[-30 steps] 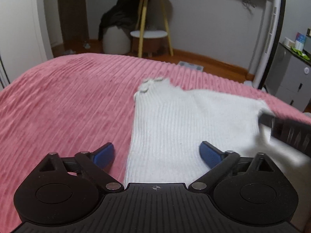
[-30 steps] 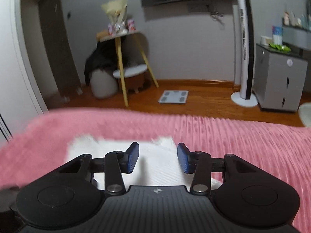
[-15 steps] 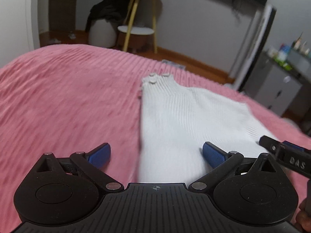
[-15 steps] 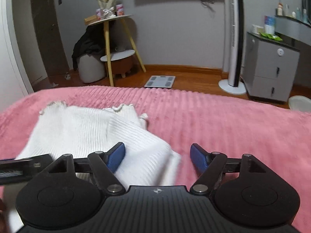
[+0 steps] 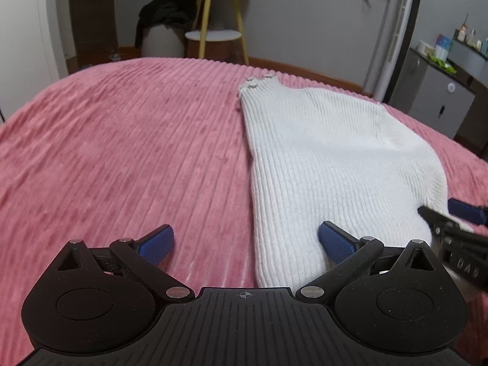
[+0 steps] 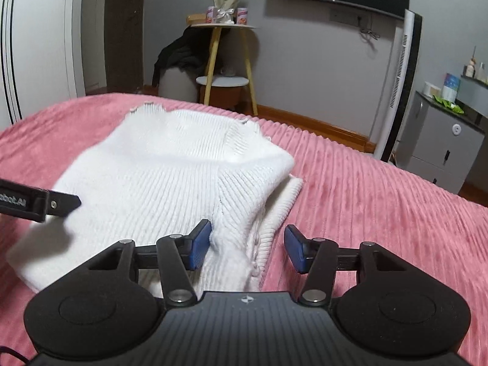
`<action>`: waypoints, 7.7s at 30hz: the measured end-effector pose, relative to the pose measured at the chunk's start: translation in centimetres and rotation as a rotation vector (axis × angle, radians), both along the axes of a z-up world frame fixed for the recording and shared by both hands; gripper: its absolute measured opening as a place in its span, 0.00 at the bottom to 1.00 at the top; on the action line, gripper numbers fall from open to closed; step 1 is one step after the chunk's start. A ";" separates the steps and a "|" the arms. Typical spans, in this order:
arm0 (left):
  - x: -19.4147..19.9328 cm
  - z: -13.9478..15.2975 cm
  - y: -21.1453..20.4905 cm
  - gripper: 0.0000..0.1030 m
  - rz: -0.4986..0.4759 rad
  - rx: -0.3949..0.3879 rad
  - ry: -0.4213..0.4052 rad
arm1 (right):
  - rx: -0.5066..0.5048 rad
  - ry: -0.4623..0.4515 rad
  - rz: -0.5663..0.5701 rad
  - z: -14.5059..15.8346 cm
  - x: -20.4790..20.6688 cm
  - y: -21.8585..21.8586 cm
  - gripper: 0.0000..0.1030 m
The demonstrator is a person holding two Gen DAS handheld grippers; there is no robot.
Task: Fold small clothes
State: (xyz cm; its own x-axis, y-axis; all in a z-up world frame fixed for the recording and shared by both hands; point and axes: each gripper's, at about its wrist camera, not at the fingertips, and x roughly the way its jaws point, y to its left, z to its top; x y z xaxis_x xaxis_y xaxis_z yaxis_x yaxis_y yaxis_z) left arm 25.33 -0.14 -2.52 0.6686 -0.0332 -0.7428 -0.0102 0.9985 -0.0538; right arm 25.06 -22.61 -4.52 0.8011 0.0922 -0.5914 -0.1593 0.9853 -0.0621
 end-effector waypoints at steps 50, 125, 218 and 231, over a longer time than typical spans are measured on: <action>-15.8 12.1 0.7 1.00 0.034 0.103 0.119 | 0.038 0.458 -0.194 12.3 -14.8 3.6 0.96; -12.6 10.4 -2.6 1.00 -0.031 0.144 0.133 | 0.023 0.338 -0.192 12.3 -12.0 2.3 0.96; -13.0 11.2 -2.7 1.00 -0.039 0.144 0.119 | 0.027 0.322 -0.190 12.7 -12.3 2.2 0.96; -12.9 11.0 -2.9 1.00 -0.052 0.157 0.114 | 0.030 0.323 -0.195 12.6 -12.2 1.9 0.96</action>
